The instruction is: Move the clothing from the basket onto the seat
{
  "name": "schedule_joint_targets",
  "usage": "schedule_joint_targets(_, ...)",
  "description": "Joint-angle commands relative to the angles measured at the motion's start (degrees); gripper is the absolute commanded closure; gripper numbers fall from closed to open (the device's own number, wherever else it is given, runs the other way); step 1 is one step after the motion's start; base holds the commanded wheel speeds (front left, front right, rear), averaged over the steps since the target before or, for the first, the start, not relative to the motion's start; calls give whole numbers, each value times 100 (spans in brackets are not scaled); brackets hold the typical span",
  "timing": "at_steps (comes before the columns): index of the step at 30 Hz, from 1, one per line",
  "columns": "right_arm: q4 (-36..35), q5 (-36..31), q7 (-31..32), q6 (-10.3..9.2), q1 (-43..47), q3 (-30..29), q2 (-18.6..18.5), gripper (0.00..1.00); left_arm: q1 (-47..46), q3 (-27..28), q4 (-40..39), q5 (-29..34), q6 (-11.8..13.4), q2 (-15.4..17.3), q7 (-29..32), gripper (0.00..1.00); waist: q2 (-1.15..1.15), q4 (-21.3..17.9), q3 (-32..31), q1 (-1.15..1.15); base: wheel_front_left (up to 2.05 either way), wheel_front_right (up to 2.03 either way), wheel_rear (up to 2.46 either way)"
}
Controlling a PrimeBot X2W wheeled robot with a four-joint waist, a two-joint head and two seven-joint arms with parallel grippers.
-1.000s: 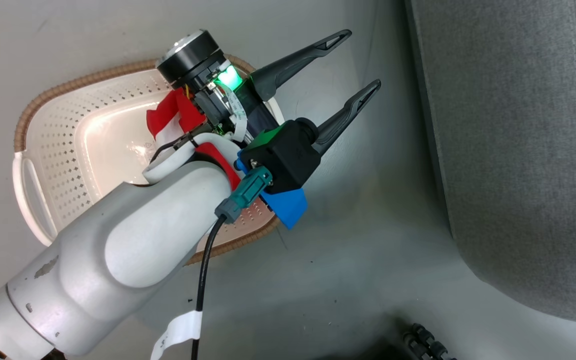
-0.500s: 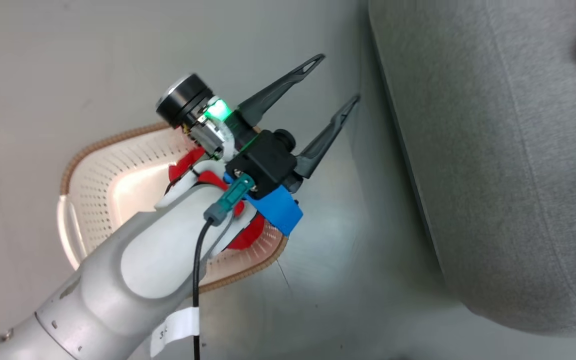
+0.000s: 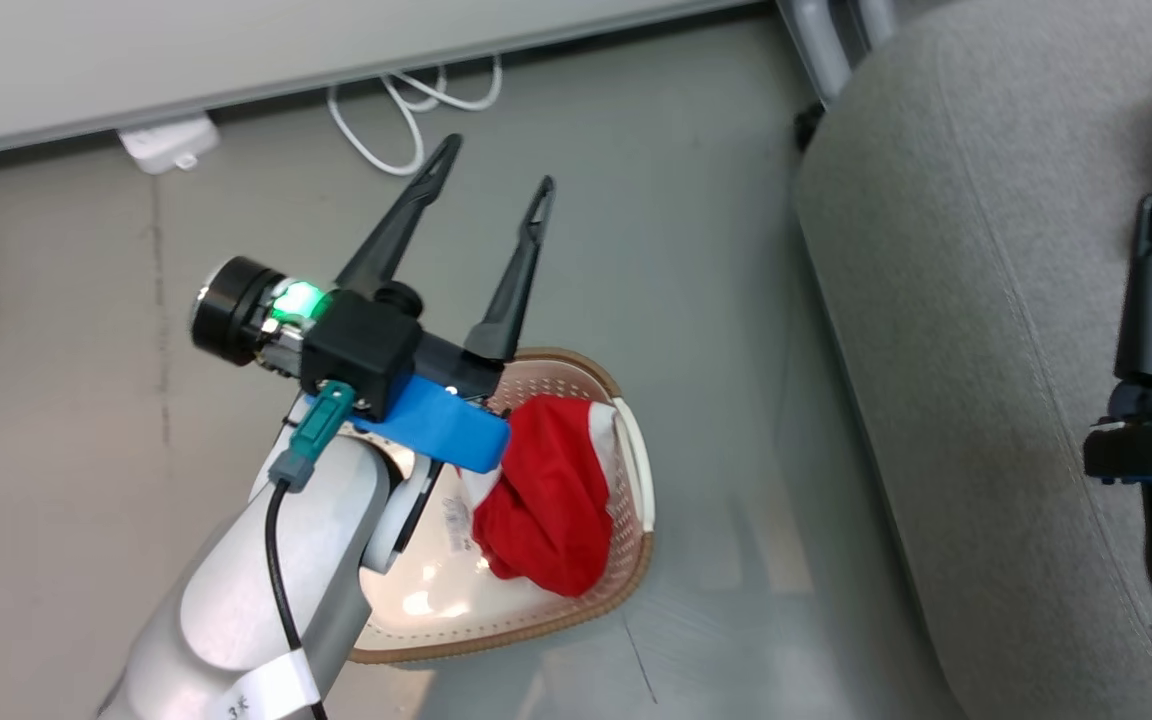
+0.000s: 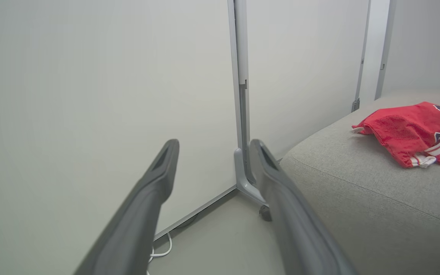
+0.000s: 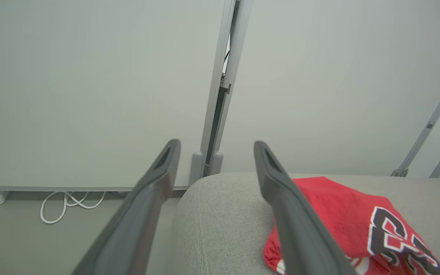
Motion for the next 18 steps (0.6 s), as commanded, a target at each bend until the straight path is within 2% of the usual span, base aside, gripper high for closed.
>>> schedule_joint_targets(1,-36,5,-18,1,88,70,24,0,149,148,-1,69,25,-34,-26,0,0,340,-334,1,0,0,0)
schedule_joint_targets(10,44,64,-18,1,347,808,144,0,982,1142,139,355,-80,-287,-22,0,0,910,-990,1,0,0,0)
schedule_joint_targets(18,178,139,-18,1,712,1362,295,0,1693,1739,166,609,-288,-459,-21,0,0,1131,-1396,1,0,0,0)
